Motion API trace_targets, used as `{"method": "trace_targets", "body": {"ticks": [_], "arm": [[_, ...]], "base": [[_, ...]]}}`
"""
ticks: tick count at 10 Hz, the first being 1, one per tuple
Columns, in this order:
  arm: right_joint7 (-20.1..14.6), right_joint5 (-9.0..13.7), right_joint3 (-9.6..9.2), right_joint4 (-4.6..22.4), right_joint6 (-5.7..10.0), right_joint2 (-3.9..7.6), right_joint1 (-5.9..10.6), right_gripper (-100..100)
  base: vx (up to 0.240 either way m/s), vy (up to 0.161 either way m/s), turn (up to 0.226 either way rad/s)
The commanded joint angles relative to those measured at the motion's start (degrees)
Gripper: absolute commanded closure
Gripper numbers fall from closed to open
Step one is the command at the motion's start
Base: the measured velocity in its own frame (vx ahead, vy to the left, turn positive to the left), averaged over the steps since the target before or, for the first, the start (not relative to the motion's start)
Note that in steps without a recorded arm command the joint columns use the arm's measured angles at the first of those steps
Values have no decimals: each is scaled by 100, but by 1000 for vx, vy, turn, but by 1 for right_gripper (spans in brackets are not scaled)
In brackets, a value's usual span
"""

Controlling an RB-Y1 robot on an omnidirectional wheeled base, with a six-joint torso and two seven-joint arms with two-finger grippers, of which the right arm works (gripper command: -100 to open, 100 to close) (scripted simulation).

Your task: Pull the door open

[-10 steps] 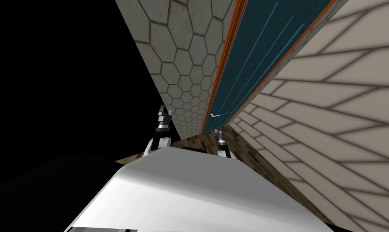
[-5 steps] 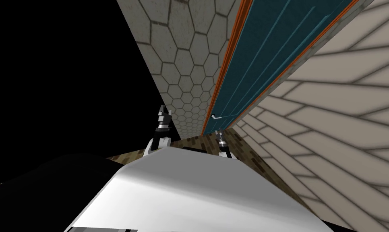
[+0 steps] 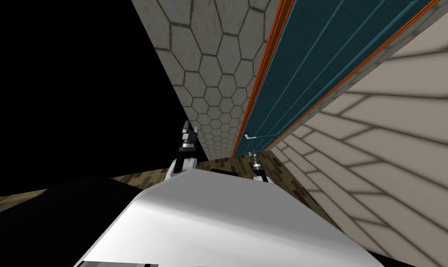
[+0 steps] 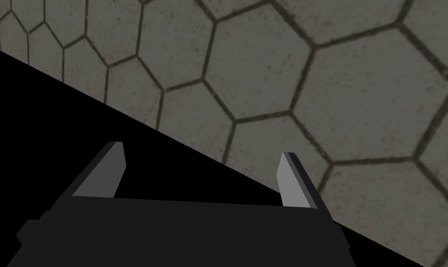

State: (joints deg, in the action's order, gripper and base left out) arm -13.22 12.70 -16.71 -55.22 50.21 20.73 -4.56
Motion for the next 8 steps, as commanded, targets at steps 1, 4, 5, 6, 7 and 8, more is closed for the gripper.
{"method": "trace_targets", "body": {"ticks": [1, 4, 5, 6, 7, 8], "arm": [[-34, 23, -41, 220, 82, 48, 68, -100], [-80, 61, -106, 548, 186, 128, 167, -100], [-95, 74, -128, 657, 221, 155, 201, -100], [-110, 86, -149, 765, 255, 182, 233, -100], [-122, 96, -167, 852, 283, 203, 260, -100], [-147, 116, -201, 1026, 338, 246, 313, -100]], "base": [[53, -71, 151], [46, -85, 119], [42, -81, 111], [37, -79, 111], [33, -72, 103], [27, -99, 148]]}}
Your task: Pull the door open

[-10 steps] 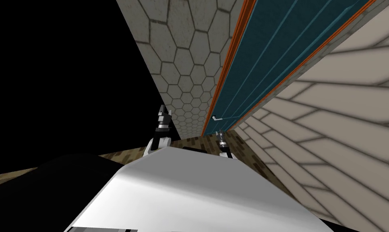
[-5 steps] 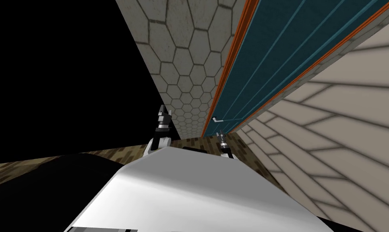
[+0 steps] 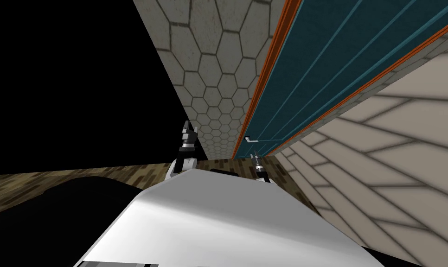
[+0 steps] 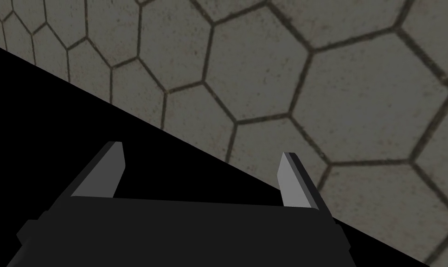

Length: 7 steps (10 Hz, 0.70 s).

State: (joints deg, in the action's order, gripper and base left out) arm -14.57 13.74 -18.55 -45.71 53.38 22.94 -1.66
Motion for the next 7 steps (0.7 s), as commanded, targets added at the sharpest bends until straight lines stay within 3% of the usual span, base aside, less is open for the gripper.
{"method": "trace_targets", "body": {"ticks": [1, 4, 5, 7], "arm": [[-24, 23, -35, 162, 48, 47, 49, -100], [-79, 68, -113, 556, 173, 143, 168, -100], [-71, 54, -104, 581, 184, 99, 197, -100], [-82, 4, 142, 754, 222, 54, 242, -100]], "base": [[50, -90, 111], [45, -98, 147], [15, -45, 37], [37, -12, 236]]}}
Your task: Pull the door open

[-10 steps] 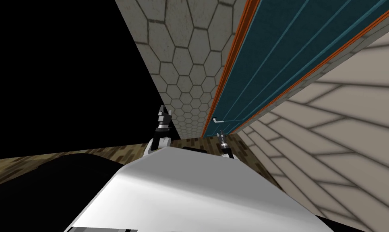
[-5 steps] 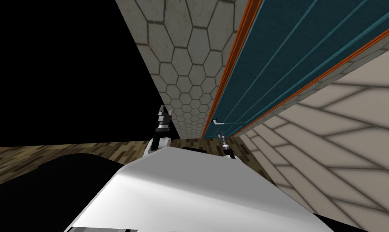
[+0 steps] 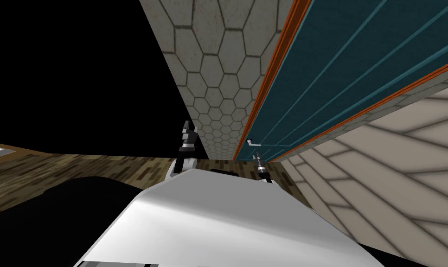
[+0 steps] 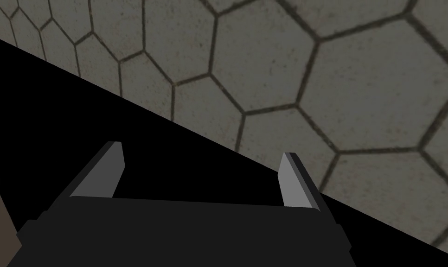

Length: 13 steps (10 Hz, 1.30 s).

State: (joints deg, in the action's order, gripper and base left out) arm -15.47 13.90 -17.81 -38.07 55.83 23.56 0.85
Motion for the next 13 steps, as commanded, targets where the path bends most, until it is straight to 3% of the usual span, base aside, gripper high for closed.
{"method": "trace_targets", "body": {"ticks": [1, 4, 6, 7, 8, 9, 10, 13], "arm": [[6, -35, 181, 57, -16, -30, 8, -100], [-4, -118, 588, 299, 11, -106, 68, -100], [-4, -118, 588, 299, 11, -106, 68, -100], [-12, -178, 871, 474, 31, -161, 111, -100], [-15, -208, 1019, 559, 40, -187, 132, -100], [-19, -236, 1162, 639, 50, -213, 152, -100], [-19, -236, 1162, 639, 50, -213, 152, -100], [-27, -303, 1492, 835, 72, -274, 200, -100]], "base": [[58, -17, 187], [64, -16, 189], [35, -13, 19], [47, -19, 266], [86, -34, 451], [76, -41, 58], [40, -26, 54], [43, -20, 175]]}}
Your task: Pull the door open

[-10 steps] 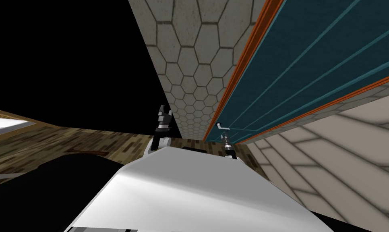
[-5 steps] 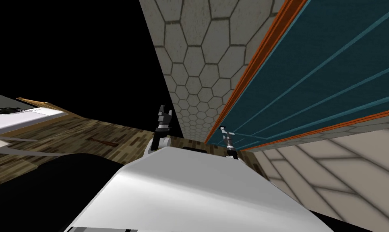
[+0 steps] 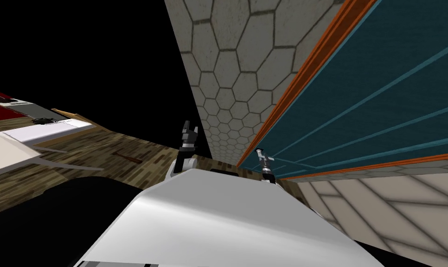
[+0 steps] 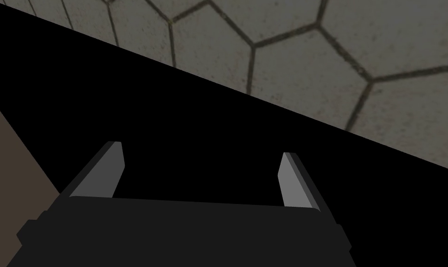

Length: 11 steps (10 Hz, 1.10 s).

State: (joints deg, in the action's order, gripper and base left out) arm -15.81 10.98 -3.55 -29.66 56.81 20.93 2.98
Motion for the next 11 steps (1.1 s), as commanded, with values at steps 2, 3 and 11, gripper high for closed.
{"method": "trace_targets", "body": {"ticks": [2, 3, 11], "arm": [[-2, -20, 113, -16, -36, -5, -27, -100], [-2, -20, 113, -16, -36, -5, -27, 100], [-192, -110, -57, -24, 136, 152, -171, 100]], "base": [[31, -22, 135], [-2, 1, -44], [-56, -15, 34]]}}
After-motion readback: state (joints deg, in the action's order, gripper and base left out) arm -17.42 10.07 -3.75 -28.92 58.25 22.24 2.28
